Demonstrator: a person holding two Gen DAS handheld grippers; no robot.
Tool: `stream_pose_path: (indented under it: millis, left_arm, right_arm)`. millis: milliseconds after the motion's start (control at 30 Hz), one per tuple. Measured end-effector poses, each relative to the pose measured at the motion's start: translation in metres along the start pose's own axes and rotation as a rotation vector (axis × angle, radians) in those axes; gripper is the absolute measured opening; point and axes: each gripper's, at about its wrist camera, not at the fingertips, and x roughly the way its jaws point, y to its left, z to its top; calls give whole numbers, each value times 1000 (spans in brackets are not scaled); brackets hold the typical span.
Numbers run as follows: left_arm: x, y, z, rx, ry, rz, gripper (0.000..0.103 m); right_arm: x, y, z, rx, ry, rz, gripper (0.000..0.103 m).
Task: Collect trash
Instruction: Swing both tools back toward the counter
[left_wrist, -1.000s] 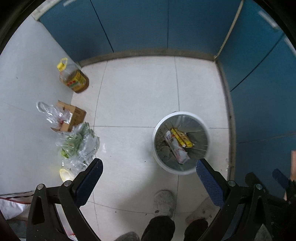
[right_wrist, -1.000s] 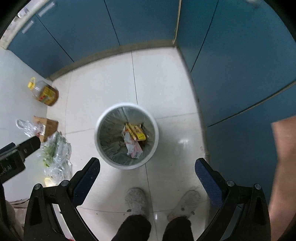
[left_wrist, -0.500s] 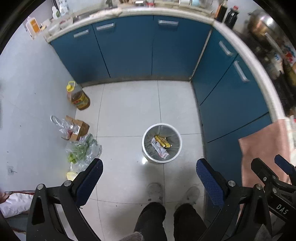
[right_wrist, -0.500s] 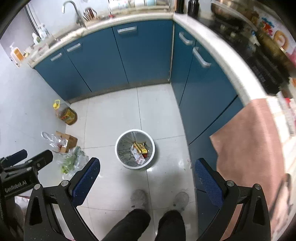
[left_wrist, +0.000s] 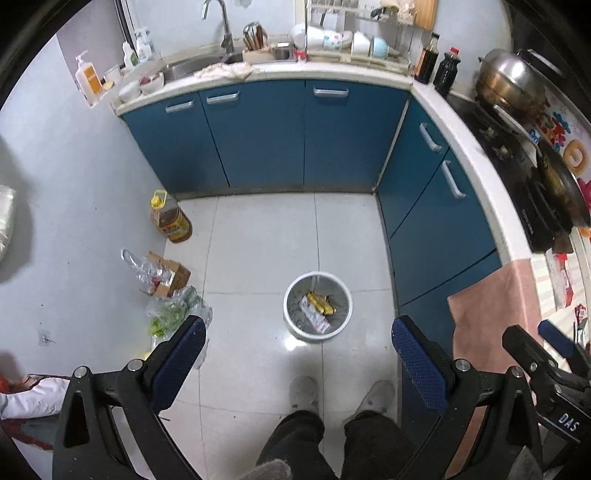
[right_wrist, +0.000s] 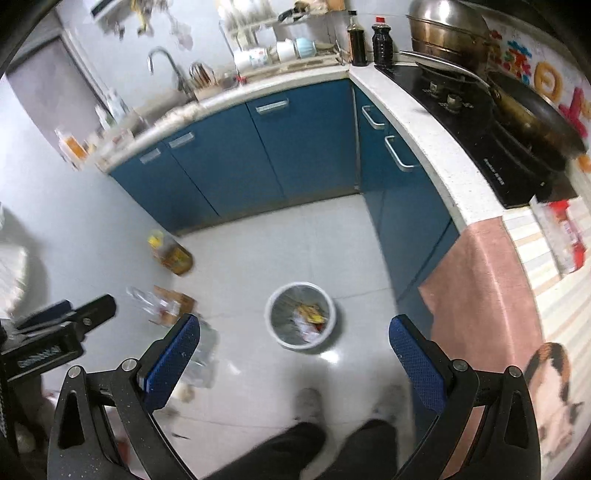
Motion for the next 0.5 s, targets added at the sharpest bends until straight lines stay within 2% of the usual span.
stream_pose_path:
  millis: [133,233,300,400,500]
  left_arm:
    - [-22,-45,16,41,-97,41,103]
    - [-32,-98,32,91,-144,22,103]
    - [-33,-135,42,120,-143,-16,103]
    - [-28,-210,53,195,-131,-56,103]
    - [-20,-302,53,311,-109,-97,103]
  right_arm:
    - [-20,-38,11,70,-41,41,103]
    - [-41,-86,19,144,-82,20,103]
    - [-57,-129,22,211,-111,-17,103]
    - [-80,-201,19,318,-133,-102,103]
    - [-104,-294,7,479,-147,-201,103]
